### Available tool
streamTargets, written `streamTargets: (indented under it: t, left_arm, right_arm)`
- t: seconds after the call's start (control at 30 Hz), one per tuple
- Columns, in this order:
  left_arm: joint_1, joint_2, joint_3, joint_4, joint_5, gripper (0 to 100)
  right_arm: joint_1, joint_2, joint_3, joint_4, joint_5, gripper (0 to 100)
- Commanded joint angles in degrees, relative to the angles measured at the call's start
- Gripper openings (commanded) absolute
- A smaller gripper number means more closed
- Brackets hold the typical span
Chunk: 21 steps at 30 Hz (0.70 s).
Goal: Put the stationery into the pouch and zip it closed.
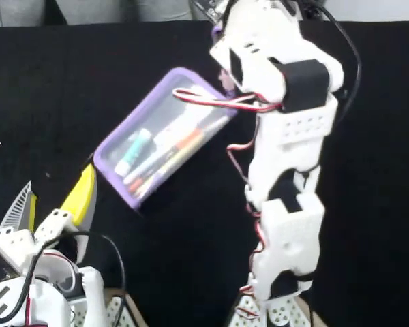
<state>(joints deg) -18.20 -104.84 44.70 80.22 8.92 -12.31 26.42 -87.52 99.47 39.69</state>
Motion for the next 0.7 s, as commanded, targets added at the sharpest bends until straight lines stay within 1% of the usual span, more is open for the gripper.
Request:
streamTargets:
  t: [0.0, 0.07, 0.13, 0.23, 0.33, 0.47, 0.57, 0.67]
  left_arm:
    - [-0.48, 0.44, 2.42, 0.26, -0.09, 34]
    - [-0.48, 0.44, 4.62, 0.26, -0.09, 34]
    - [-0.48, 0.44, 6.29, 0.26, -0.09, 34]
    - [-0.48, 0.44, 8.04, 0.35, -0.09, 34]
    - [-0.48, 0.44, 8.84, 0.44, -0.09, 34]
    - [-0.48, 0.44, 8.31, 3.52, -0.09, 34]
    - [-0.04, 0.44, 8.75, 3.52, -0.7, 33]
    - [0.04, 0.44, 10.33, 3.43, -6.68, 26]
  right_arm:
    - [2.02, -2.24, 6.55, 1.85, 3.25, 38.8]
    - [1.85, -3.12, 13.85, 1.85, 4.48, 38.9]
    - [1.41, -4.35, 22.46, 1.76, 7.3, 38.9]
    - [-0.53, -5.58, 36.09, 1.76, 11.52, 38.9]
    - [-3.08, -6.02, 46.99, 1.67, 13.27, 38.8]
    - [-4.75, -6.02, 55.08, 1.67, 13.54, 38.7]
    - [-4.75, -6.02, 58.24, 1.67, 13.63, 38.9]
    - [-4.57, -5.58, 62.64, 1.67, 13.63, 38.7]
